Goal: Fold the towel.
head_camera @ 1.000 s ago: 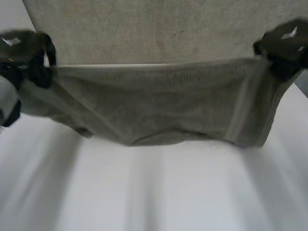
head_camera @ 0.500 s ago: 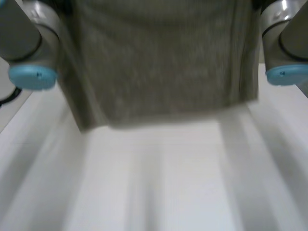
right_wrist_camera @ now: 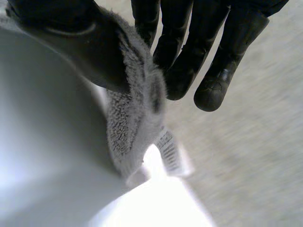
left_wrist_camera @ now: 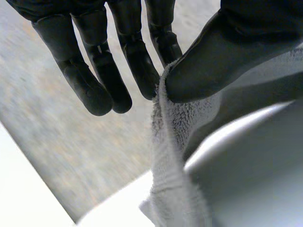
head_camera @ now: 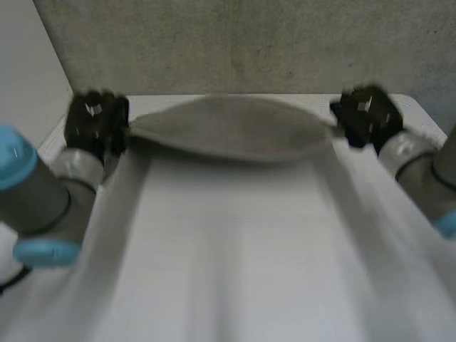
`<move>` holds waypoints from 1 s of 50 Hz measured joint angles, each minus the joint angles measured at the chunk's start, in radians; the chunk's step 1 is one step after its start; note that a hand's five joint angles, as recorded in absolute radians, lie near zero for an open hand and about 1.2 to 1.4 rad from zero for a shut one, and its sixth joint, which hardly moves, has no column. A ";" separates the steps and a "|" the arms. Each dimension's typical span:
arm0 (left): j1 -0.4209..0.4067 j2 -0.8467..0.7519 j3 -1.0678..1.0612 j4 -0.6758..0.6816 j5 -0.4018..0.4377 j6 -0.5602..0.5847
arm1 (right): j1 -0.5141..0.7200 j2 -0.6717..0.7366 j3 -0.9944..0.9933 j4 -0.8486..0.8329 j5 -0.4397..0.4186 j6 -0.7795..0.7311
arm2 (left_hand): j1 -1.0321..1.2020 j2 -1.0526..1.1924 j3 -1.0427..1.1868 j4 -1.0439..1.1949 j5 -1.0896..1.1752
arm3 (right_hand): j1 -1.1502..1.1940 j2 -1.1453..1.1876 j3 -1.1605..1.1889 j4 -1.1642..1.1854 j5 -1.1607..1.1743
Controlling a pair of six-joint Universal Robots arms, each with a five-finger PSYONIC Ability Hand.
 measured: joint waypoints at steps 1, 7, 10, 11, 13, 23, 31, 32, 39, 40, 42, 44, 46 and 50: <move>0.001 0.003 -0.050 0.022 0.014 0.007 | -0.011 0.000 0.052 0.001 -0.020 -0.015 | 0.000 0.000 0.000 0.000 0.000 | 0.000 0.000 0.000 0.000 0.000; 0.003 0.008 -0.228 0.065 0.060 0.085 | -0.049 -0.037 0.243 0.025 -0.043 -0.113 | 0.000 0.000 0.000 0.000 0.000 | 0.000 0.000 0.000 0.000 0.000; 0.003 0.007 -0.293 0.071 0.068 0.151 | -0.063 -0.115 0.328 0.066 -0.013 -0.169 | 0.000 0.000 0.000 0.000 0.000 | 0.000 0.000 0.000 0.000 0.000; 0.004 0.007 -0.312 0.073 0.069 0.174 | -0.066 -0.148 0.353 0.078 0.000 -0.183 | 0.000 0.000 0.000 0.000 0.000 | 0.000 0.000 0.000 0.000 0.000; 0.006 0.006 -0.333 0.079 0.069 0.202 | -0.071 -0.202 0.391 0.092 0.019 -0.194 | 0.000 0.000 0.000 0.000 0.000 | 0.000 0.000 0.000 0.000 0.000; 0.038 -0.033 -0.368 0.207 0.066 0.258 | -0.114 -0.295 0.510 -0.045 0.056 -0.036 | 0.000 0.000 0.000 0.000 0.000 | 0.000 0.000 0.000 0.000 0.000; 0.044 -0.094 -0.349 0.284 0.065 0.256 | -0.142 -0.187 0.512 -0.139 0.054 0.026 | -0.037 -0.102 -0.136 -0.108 -0.087 | 0.000 0.000 0.000 0.000 0.000; 0.044 -0.105 -0.347 0.287 0.065 0.256 | -0.144 -0.176 0.510 -0.145 0.054 0.027 | -0.173 -0.238 -0.266 -0.237 -0.214 | 0.000 0.000 0.000 0.000 0.000; 0.045 -0.131 -0.345 0.285 0.066 0.256 | -0.144 -0.159 0.508 -0.151 0.052 0.022 | -0.480 -0.533 -0.570 -0.525 -0.522 | 0.000 0.000 0.000 0.000 0.004; 0.045 -0.132 -0.345 0.284 0.066 0.256 | -0.144 -0.159 0.508 -0.151 0.052 0.022 | -0.480 -0.534 -0.571 -0.525 -0.523 | 0.000 0.000 0.000 0.000 0.004; 0.046 -0.130 -0.348 0.281 0.065 0.256 | -0.143 -0.160 0.509 -0.150 0.053 0.021 | -0.478 -0.532 -0.569 -0.524 -0.523 | 0.000 0.000 0.000 0.000 0.004; 0.047 -0.127 -0.350 0.278 0.065 0.256 | -0.143 -0.159 0.511 -0.150 0.054 0.020 | -0.444 -0.497 -0.534 -0.490 -0.491 | 0.000 0.000 0.000 0.000 0.004; 0.050 -0.123 -0.352 0.273 0.064 0.256 | -0.143 -0.159 0.512 -0.149 0.054 0.020 | -0.227 -0.282 -0.313 -0.264 -0.269 | 0.000 0.000 0.000 0.000 0.004; 0.057 -0.107 -0.353 0.250 0.063 0.257 | -0.143 -0.159 0.513 -0.149 0.055 0.021 | 0.007 0.005 -0.018 0.014 -0.015 | 0.000 0.000 0.000 0.000 0.004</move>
